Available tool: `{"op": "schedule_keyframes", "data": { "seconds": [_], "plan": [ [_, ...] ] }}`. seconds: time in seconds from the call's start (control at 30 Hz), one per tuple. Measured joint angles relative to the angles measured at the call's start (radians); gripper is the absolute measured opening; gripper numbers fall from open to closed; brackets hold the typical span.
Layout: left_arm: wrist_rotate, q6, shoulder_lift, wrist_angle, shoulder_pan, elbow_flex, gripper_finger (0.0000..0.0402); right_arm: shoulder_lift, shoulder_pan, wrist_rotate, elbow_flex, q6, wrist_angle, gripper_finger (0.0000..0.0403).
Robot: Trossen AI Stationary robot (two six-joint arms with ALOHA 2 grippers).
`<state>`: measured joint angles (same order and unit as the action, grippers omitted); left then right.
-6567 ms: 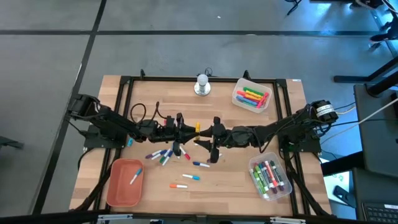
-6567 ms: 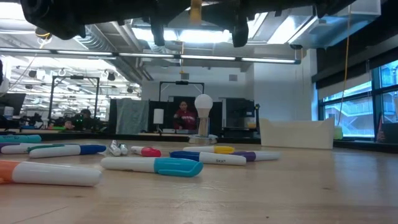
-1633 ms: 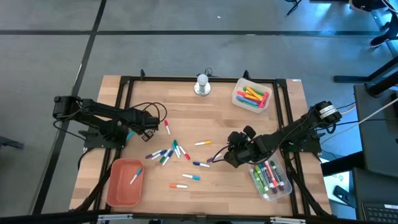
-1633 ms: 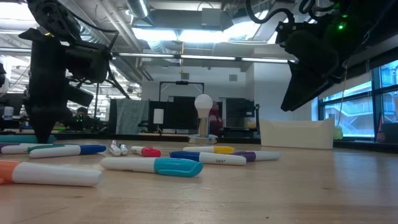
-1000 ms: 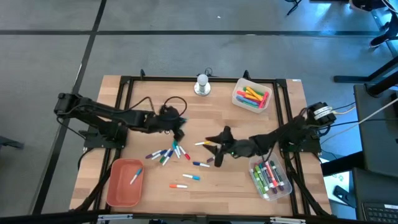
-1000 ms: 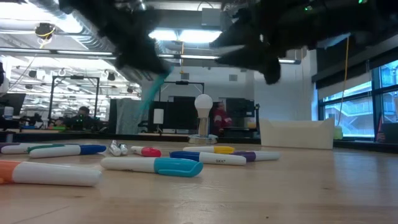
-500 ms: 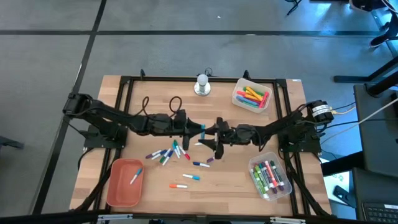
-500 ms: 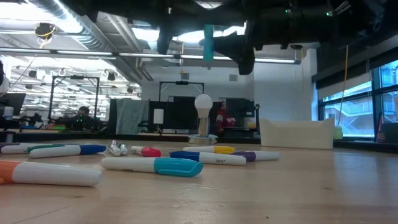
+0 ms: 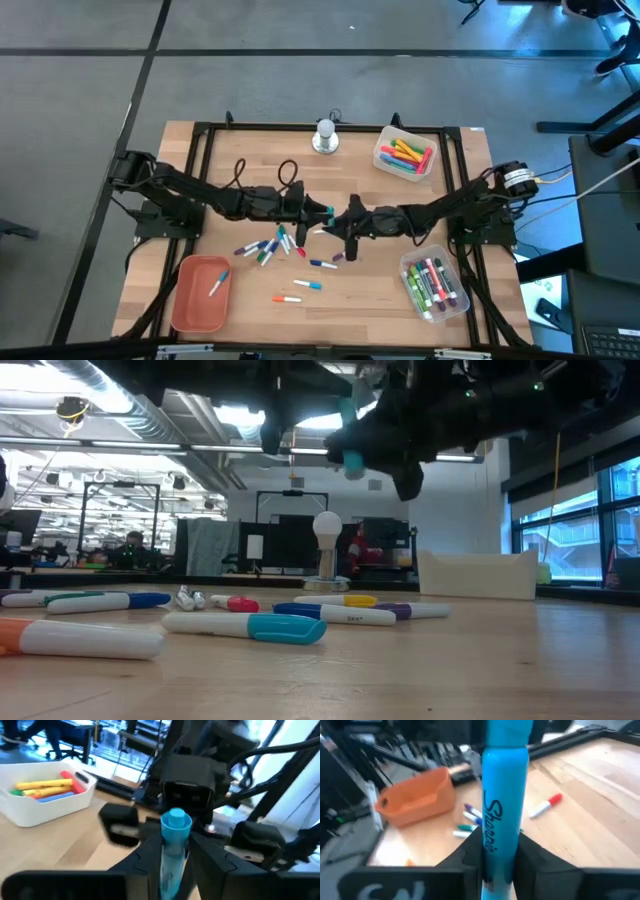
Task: Pick & Place Markers
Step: Put the large blue highlighter pen into the white bin, then put the small yellow highlighter pen into the orange bin
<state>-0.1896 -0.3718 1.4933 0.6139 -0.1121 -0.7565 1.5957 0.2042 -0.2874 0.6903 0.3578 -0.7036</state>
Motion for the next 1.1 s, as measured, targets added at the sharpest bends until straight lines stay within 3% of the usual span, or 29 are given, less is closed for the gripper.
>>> {"op": "schedule_keyframes", "data": {
  "seconds": [0.13,0.27,0.47,0.57,0.8,1.1],
  "plan": [
    [-0.093,0.044,0.0,-0.094,0.009,0.0,0.0115,-0.082,-0.009,-0.147,0.0,-0.012,0.219,0.0064],
    [-0.196,0.048,0.0,-0.233,0.02,0.0,0.0131,-0.209,-0.051,-0.323,0.0,-0.002,0.568,0.0064],
    [-0.219,0.027,0.0,-0.294,0.053,0.0,0.0143,-0.367,-0.25,-0.313,0.0,0.077,1.117,0.0064],
    [-0.22,0.027,0.0,-0.267,0.068,0.0,0.0142,-0.382,-0.372,-0.33,0.0,0.116,1.285,0.0064],
    [-0.22,0.027,0.0,-0.239,0.083,0.0,0.0139,-0.363,-0.558,-0.399,0.0,0.02,1.329,0.0069],
    [-0.212,0.08,0.0,-0.252,0.081,0.0,0.0139,-0.354,-0.674,-0.436,0.0,0.01,1.33,0.0171]
  ]
}}
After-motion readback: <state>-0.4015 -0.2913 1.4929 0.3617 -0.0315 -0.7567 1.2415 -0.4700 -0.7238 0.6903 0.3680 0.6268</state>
